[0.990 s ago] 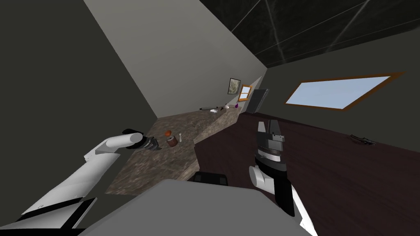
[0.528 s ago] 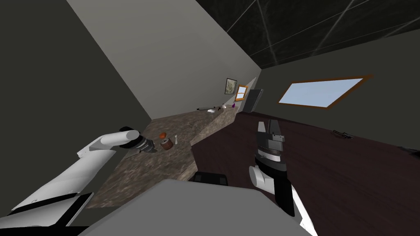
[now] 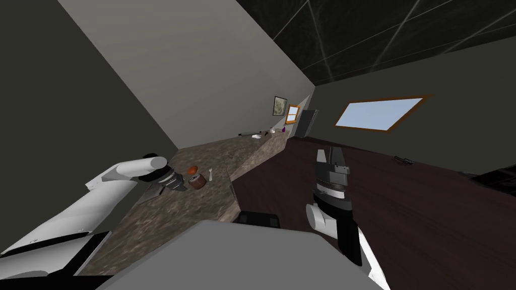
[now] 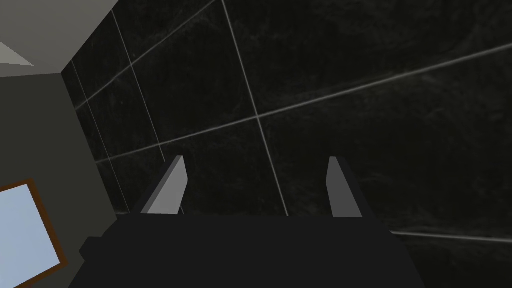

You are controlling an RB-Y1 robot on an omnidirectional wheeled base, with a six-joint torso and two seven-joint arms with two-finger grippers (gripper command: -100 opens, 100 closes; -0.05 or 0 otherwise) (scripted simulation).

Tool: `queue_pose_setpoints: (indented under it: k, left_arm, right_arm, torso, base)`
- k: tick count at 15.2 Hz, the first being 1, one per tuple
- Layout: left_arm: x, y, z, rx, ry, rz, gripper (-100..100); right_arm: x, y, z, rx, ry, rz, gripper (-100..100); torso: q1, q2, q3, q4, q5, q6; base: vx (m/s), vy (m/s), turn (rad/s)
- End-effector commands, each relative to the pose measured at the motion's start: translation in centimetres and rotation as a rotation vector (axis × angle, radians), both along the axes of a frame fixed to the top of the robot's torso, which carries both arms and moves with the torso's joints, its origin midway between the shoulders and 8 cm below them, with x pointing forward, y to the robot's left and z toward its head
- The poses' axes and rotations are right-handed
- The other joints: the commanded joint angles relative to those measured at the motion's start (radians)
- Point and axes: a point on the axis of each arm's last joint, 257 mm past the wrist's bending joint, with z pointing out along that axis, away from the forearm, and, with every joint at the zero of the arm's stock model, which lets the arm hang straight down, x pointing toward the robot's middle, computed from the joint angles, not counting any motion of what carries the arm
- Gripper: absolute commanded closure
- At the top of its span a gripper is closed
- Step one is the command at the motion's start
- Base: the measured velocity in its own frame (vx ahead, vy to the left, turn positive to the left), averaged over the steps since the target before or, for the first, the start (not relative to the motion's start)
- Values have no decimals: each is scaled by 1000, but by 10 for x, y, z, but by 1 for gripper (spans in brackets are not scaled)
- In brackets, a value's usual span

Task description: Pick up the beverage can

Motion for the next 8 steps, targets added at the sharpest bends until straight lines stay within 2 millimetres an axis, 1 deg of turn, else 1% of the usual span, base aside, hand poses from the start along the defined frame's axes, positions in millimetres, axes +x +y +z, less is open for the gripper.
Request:
queue_pose_setpoints:
  k: [1,2,3,4,5,6,8]
  left_arm:
    - [-12,0,5,-14,44,17,-100]
    - [-13,0,4,-16,47,17,-100]
    - [-20,1,8,-26,77,30,-100]
    - [-21,1,8,-27,79,30,-100]
    - [-28,2,10,-36,106,41,-100]
    - [-28,2,10,-36,106,41,-100]
    - [-38,2,11,-50,145,56,-100]
  right_arm:
    - [0,0,0,0,0,0,0]
    - [0,0,0,0,0,0,0]
    - [0,0,0,0,0,0,0]
    - [0,0,0,0,0,0,0]
    - [0,0,0,0,0,0,0]
    - [0,0,0,0,0,0,0]
    - [0,0,0,0,0,0,0]
  torso:
    - [0,0,0,0,0,0]
    - [0,0,0,0,0,0]
    - [0,0,0,0,0,0]
    - [-1,-1,0,0,0,0]
    - [-1,-1,0,0,0,0]
    - [-1,-1,-1,0,0,0]
    - [0,-1,-1,0,0,0]
  base:
    - [43,-27,-98]
    - [44,-27,-95]
    - [50,-33,-122]
    - [53,-34,-90]
    - [59,-35,-85]
    - [52,-24,-65]
    - [50,-12,-83]
